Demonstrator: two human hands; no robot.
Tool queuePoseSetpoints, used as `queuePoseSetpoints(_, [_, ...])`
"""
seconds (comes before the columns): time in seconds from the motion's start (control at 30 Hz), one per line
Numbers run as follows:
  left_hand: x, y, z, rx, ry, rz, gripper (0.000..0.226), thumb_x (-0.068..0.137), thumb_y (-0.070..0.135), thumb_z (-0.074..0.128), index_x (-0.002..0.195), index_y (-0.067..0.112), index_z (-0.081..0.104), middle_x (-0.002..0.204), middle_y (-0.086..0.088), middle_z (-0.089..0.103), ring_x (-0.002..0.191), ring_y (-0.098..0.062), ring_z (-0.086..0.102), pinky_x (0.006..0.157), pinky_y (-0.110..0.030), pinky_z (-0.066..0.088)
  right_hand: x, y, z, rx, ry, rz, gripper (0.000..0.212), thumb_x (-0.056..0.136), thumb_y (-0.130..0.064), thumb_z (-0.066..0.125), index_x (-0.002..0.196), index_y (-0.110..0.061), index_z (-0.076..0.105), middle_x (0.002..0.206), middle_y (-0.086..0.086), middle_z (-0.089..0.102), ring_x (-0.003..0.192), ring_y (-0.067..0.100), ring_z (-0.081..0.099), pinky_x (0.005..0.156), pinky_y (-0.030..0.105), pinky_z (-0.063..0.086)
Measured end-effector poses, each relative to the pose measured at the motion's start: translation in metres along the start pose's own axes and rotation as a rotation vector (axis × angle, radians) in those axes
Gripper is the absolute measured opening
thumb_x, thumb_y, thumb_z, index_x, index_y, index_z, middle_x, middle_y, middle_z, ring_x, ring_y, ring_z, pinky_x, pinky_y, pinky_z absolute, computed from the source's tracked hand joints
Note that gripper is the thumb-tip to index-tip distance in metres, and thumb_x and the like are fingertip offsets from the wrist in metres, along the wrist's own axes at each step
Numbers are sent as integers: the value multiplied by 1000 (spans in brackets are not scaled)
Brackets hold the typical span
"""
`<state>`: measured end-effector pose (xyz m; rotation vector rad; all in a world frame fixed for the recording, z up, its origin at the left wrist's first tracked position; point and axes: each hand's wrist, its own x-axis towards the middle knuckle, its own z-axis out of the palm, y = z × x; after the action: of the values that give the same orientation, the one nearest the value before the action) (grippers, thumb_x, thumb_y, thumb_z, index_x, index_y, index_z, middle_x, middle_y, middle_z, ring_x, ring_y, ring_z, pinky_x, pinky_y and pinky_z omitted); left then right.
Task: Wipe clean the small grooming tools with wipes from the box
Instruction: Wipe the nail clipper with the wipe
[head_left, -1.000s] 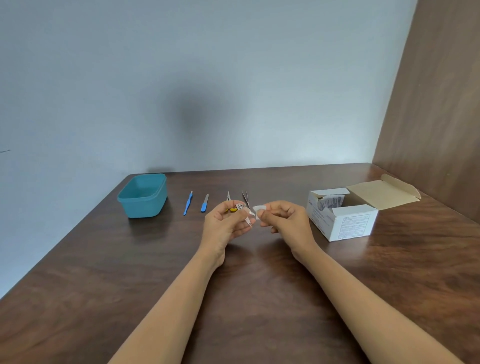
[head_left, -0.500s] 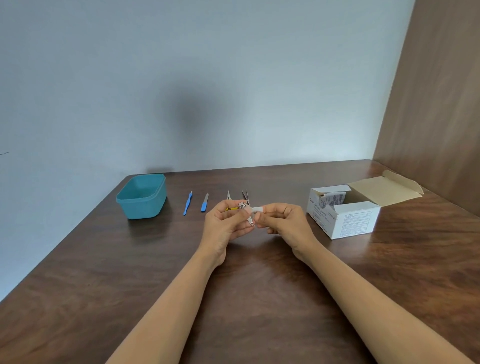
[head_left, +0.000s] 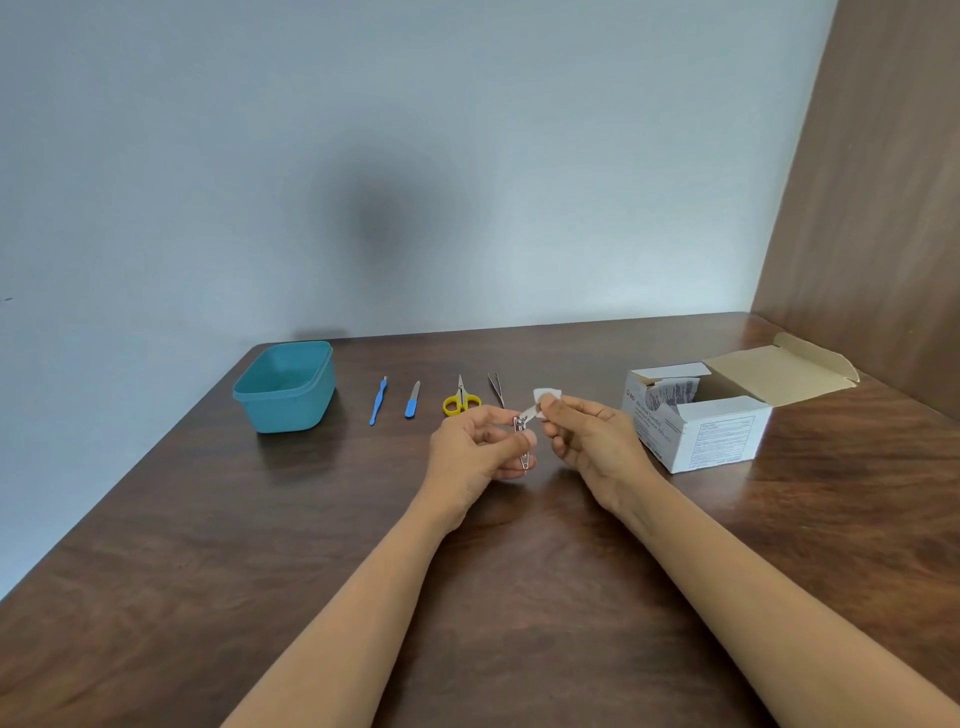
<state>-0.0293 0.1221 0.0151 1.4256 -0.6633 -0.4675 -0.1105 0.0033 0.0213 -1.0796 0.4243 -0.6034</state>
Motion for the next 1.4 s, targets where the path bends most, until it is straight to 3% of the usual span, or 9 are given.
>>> queuePoseSetpoints(0.27, [2,-2,-1,15,87,25,18,79,4,76,92,12,66,71,-11,67,68,-28,71,66,-35,60,-3,-6,2,60,-45,58,12,89,-7,59,83,-6,70,69,9,72,61,9,68,57,17,53])
queuePoseSetpoints(0.43, [2,-3,0,57,108,53,19,77,3,76,85,17,67,64,-5,66,63,-25,70,66,-35,60,-2,-1,1,27,-67,19,12,82,-2,67,93,-6,70,77,7,74,66,8,69,56,14,51])
queuePoseSetpoints(0.53, [2,-4,1,103,122,83,21,76,3,77,83,19,65,63,-6,65,60,-23,69,64,-35,60,-2,3,1,-5,-56,-19,16,78,-4,71,94,-4,70,81,7,73,68,9,68,54,12,47])
queuePoseSetpoints(0.73, [1,-4,0,261,110,156,16,75,7,76,88,9,67,61,0,67,61,-21,71,63,-34,61,0,10,4,-90,-35,-69,9,76,-6,75,83,-5,69,69,-1,66,60,5,54,53,13,42])
queuePoseSetpoints(0.87, [-2,0,2,350,83,233,14,77,10,75,83,19,66,63,5,68,58,-10,69,59,-18,55,2,12,2,-150,-46,-93,16,78,-11,75,63,-15,70,60,-3,61,56,6,45,55,16,39])
queuePoseSetpoints(1.03, [-2,-1,5,389,54,281,20,76,13,77,81,27,64,72,0,71,60,-11,70,64,-26,58,4,15,2,-197,-36,-149,24,88,-20,65,77,1,66,63,8,50,56,9,41,54,19,35])
queuePoseSetpoints(1.13, [-1,-2,5,364,59,246,15,78,12,76,86,21,67,72,-3,72,59,-13,70,62,-28,59,5,17,2,-221,-42,-199,28,90,-19,63,82,8,65,67,10,46,59,12,36,56,22,32])
queuePoseSetpoints(1.27, [-1,-2,5,350,24,213,9,82,10,72,89,6,71,64,-2,71,54,-7,67,58,-16,55,6,19,1,-224,-73,-219,18,90,-13,62,75,-3,66,66,10,50,61,15,38,60,26,35])
queuePoseSetpoints(1.4, [-1,-3,4,448,28,256,8,82,14,71,87,10,74,64,2,71,58,-3,66,62,-18,54,4,20,2,-178,-84,-233,6,82,-5,69,76,-2,69,70,11,54,58,11,41,59,23,36])
